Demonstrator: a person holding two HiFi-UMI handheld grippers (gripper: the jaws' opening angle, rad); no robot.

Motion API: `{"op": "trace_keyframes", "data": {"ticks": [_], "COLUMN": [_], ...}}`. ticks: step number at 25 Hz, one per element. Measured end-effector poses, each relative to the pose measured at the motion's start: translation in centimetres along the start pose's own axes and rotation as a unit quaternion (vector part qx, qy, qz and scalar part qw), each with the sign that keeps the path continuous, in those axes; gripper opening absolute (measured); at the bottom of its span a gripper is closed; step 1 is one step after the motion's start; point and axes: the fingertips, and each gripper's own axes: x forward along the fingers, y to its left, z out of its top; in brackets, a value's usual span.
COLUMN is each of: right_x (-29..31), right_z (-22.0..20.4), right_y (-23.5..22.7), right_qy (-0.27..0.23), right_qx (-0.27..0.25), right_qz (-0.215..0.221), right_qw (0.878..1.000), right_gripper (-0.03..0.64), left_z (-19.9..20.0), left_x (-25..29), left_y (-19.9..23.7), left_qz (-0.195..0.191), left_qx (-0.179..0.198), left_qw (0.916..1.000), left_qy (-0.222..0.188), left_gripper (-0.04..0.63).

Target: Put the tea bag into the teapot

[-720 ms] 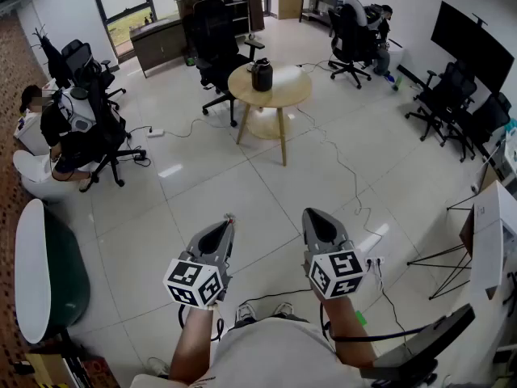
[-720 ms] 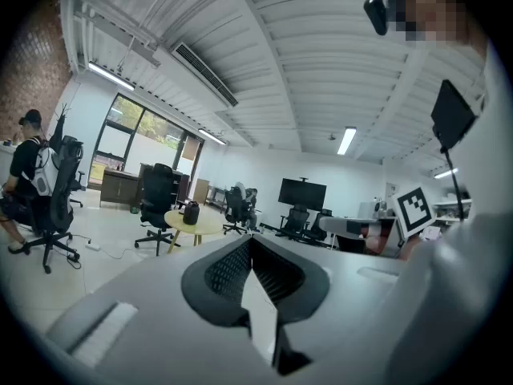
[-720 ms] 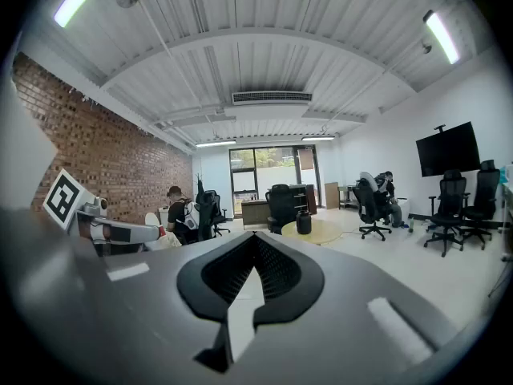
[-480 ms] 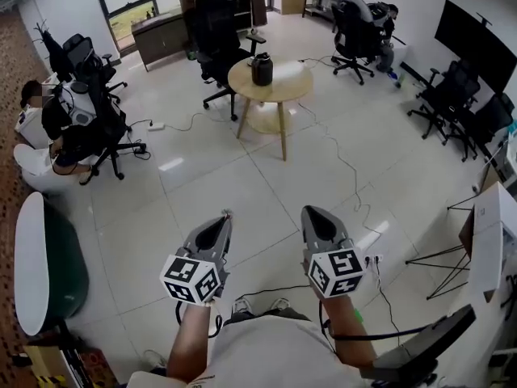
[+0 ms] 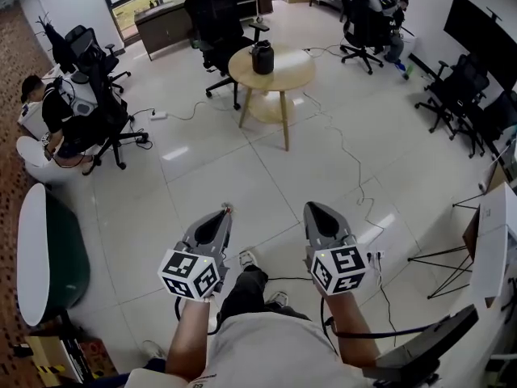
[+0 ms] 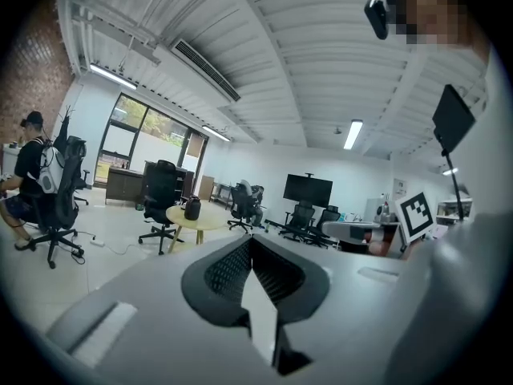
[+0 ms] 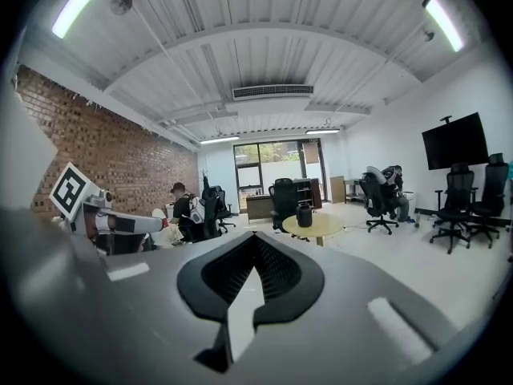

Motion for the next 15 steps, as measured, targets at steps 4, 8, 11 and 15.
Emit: {"op": "trace_keyframes", "data": {"ticks": [4,8,11,15], "right_x": [1.6,4.3,7.0,11.9], "right_z": [-0.6,-0.4,0.0,1.2], "right_y": [-1.1,-2.5,-3.9,-5.5], "right_qy": [0.008,0.009,0.010,0.013], "right_qx": [-0.001,-0.004,-0.003,-0.005], "right_qz": [-0.002,-0.011,-0.016,-0.018], "right_qw": [1.000,1.000,1.000,1.000], "right_gripper": [-0.003,-0.003,-0.003,-0.003], "left_z": [0.0,0.3,0.8,2.3], "left_x": [1.9,4.5,7.4,11.5], "left_y": [1.3,3.5,5.2,8.4], "left_qz": [0.001,-0.002,-0.006,-0.009], "left_qx": [-0.003,-0.004,-0.004,-0.004], "left_qw": [1.0000,1.0000,1.0000,0.9999], "left_qy": [-0.002,-0.003,-0.003,-0.004], "left_gripper": [0.015,0.015,0.015,0.015]}}
